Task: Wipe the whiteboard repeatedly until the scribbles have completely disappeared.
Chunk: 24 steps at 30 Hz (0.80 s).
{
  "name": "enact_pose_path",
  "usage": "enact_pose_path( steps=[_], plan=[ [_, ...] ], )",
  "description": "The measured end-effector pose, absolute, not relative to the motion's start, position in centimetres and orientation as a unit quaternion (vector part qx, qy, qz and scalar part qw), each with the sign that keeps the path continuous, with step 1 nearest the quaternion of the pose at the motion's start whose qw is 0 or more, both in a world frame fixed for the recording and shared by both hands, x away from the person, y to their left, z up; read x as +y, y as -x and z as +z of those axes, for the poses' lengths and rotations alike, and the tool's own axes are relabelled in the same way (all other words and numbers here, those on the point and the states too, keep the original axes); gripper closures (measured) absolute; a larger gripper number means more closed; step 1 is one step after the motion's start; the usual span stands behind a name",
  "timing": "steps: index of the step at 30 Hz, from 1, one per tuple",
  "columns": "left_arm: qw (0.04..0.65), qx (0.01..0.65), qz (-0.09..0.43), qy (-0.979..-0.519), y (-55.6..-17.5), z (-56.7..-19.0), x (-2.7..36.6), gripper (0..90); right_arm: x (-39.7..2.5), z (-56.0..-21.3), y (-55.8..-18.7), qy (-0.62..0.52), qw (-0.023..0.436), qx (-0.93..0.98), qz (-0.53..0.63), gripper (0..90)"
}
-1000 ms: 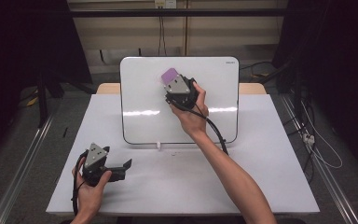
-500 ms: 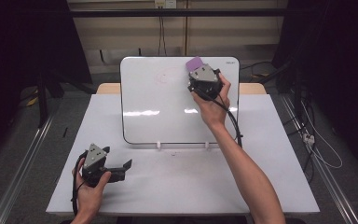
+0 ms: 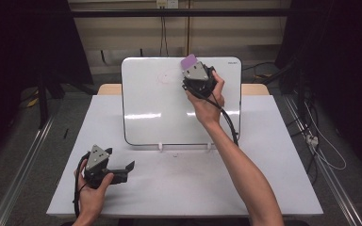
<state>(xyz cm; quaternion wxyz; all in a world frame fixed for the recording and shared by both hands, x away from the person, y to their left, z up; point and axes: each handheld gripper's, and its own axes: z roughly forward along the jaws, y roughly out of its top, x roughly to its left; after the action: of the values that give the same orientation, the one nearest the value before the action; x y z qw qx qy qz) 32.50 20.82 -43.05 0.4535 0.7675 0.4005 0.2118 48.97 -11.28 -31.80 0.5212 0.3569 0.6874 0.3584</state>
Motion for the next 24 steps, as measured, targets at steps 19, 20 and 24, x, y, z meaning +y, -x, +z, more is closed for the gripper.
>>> enact_pose_path(
  steps=[19,20,24],
  plan=[
    [0.453,0.400,0.212,-0.768,-32.4,-43.1,20.9,5.1,-7.2,-34.0,-47.3,-0.292,0.488,0.736,0.367,42.1],
    [0.453,0.398,0.214,-0.769,-32.4,-43.1,20.9,5.1,-7.6,-33.6,-47.6,-0.299,0.489,0.731,0.370,42.1],
    [0.453,0.403,0.212,-0.766,-32.4,-43.1,21.1,5.1,-10.0,-31.8,-49.0,-0.332,0.508,0.707,0.364,42.1]
  ],
)
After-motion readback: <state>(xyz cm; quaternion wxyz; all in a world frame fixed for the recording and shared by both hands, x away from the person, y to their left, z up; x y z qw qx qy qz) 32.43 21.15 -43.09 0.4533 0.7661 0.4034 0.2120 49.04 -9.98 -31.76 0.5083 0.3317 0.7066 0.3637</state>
